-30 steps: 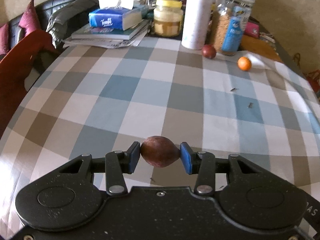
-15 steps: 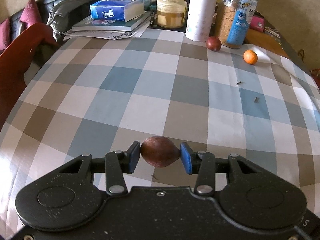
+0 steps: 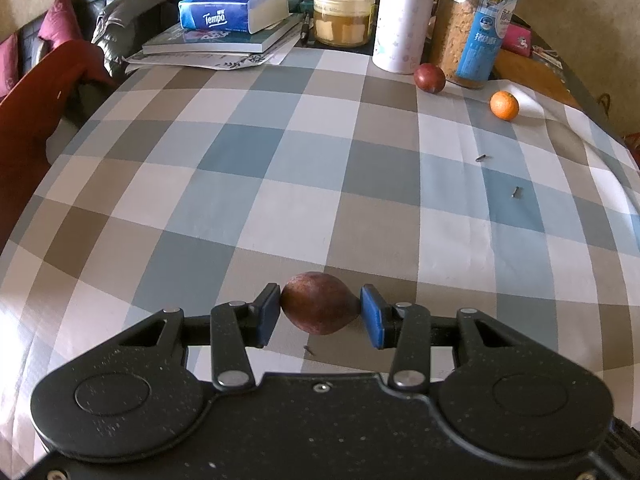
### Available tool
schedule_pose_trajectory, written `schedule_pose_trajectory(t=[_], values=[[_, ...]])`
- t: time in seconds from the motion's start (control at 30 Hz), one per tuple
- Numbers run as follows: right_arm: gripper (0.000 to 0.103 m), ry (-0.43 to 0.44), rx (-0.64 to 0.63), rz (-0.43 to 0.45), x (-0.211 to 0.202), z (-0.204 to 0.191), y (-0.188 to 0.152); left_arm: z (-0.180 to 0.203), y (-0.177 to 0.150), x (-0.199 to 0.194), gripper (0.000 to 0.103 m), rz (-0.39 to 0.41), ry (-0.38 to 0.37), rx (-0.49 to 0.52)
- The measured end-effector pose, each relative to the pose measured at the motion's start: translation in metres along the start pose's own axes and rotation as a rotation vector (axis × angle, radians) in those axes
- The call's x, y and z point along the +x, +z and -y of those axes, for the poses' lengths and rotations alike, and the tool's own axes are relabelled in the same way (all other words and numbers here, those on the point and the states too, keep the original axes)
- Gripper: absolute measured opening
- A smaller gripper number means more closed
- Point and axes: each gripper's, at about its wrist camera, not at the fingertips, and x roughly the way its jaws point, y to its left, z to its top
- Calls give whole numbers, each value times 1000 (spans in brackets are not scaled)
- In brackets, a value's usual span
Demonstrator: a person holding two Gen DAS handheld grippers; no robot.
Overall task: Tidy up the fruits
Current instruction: 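Close the right tool on the red tomato while the left tool holds the plum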
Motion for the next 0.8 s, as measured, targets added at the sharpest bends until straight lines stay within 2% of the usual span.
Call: schedule_pose_trajectory(t=[0.33, 0.8], values=[[38, -21, -42, 2, 0, -4, -2, 2, -1, 4, 51, -8, 13, 7], [35, -8, -15, 2, -1, -1, -1, 4, -2, 2, 51, 4, 14, 27]])
